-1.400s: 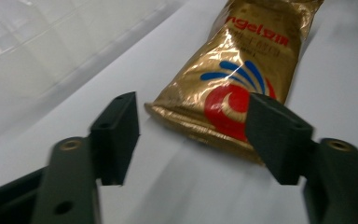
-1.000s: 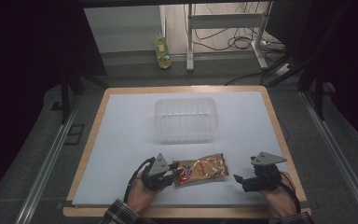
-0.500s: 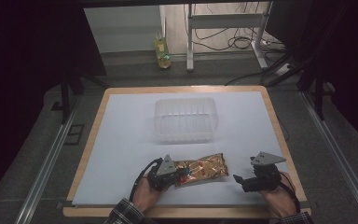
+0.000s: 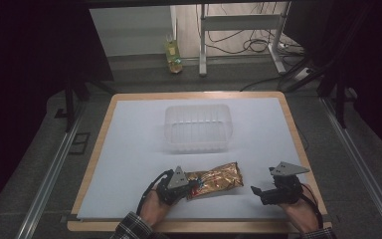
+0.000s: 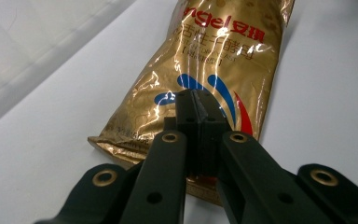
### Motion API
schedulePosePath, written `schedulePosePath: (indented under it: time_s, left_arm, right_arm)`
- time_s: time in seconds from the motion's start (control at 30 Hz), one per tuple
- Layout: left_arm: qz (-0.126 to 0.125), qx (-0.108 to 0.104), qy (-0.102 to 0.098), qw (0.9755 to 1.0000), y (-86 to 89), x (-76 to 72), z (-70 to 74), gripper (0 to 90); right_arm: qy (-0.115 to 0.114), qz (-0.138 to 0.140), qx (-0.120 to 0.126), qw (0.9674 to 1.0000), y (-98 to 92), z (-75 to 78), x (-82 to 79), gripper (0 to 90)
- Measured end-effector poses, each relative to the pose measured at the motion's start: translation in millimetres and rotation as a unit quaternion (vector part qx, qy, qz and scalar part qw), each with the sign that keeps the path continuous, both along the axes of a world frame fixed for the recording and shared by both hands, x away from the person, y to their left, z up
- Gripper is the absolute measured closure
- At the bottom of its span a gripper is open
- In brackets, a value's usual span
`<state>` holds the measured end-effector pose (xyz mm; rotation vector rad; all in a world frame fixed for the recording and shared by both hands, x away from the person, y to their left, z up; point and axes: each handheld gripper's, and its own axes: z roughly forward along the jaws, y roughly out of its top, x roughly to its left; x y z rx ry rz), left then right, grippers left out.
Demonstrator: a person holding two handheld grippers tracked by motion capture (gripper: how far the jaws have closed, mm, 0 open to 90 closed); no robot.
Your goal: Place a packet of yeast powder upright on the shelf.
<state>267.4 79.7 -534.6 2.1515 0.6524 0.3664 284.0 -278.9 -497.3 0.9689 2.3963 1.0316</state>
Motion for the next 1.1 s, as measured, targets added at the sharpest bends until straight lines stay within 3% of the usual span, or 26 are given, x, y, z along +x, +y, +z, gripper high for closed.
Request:
schedulePosePath:
  time_s: [0.37,0.63,0.83,1.03,1.1]
  left_arm:
    - [0.005,0.005,0.006,1.0000,2.7,-1.0,-1.1,89.6]
    - [0.012,0.003,0.012,0.9998,3.7,-1.8,-3.0,89.6]
    - [0.015,0.001,0.015,0.9998,4.2,-1.4,-3.6,89.6]
    - [0.015,-0.002,0.020,0.9997,5.3,-0.8,-4.6,89.6]
    - [0.016,-0.002,0.020,0.9997,5.4,-0.9,-5.1,89.7]
  right_arm:
    - [0.014,0.006,0.025,0.9996,0.9,5.0,-0.4,6.0]
    - [0.048,0.013,0.054,0.9973,4.0,8.3,4.1,6.1]
    - [0.094,0.011,0.084,0.9920,9.4,12.6,12.1,5.6]
    - [0.123,0.009,0.090,0.9883,15.9,12.5,19.8,4.6]
    - [0.144,0.006,0.103,0.9842,17.9,11.0,25.1,4.7]
